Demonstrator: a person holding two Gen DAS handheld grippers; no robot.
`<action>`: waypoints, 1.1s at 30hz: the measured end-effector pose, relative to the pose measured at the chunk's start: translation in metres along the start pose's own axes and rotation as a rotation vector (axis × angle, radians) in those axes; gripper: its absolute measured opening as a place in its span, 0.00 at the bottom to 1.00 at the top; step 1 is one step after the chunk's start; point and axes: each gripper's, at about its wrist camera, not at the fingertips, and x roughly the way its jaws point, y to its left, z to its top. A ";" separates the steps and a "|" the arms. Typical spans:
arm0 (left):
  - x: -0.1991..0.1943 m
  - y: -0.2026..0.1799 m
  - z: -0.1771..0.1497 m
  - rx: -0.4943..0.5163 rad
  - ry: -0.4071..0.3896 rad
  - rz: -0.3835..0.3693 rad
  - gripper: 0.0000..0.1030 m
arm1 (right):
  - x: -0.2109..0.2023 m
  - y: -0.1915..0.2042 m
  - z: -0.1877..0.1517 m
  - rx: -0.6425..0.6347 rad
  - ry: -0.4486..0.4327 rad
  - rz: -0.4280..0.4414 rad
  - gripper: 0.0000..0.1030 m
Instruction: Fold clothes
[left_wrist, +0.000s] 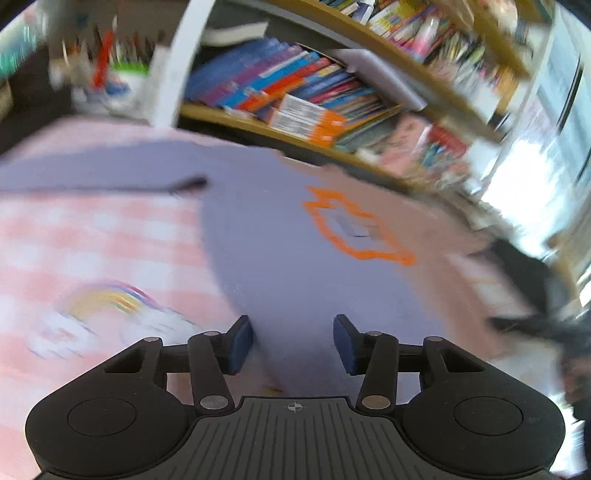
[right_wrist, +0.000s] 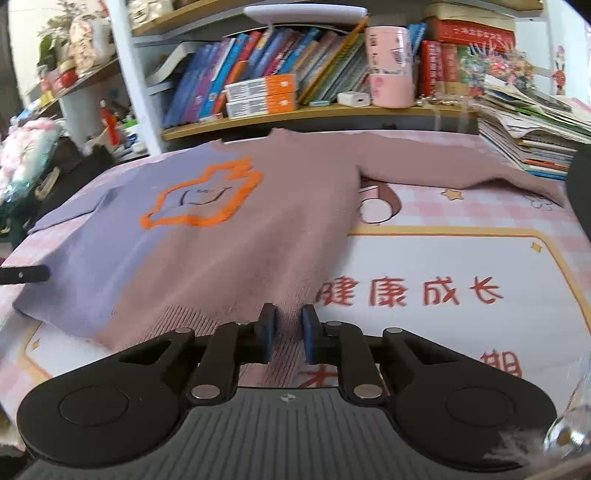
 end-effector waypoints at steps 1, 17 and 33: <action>0.001 -0.002 0.000 0.012 0.004 0.010 0.34 | -0.002 0.001 -0.001 -0.006 0.001 -0.006 0.13; 0.001 -0.009 -0.001 0.073 0.021 0.054 0.08 | -0.017 -0.006 -0.008 -0.001 0.001 -0.059 0.12; -0.009 -0.010 -0.008 0.012 -0.024 0.090 0.46 | -0.016 -0.008 -0.001 0.003 -0.017 -0.061 0.37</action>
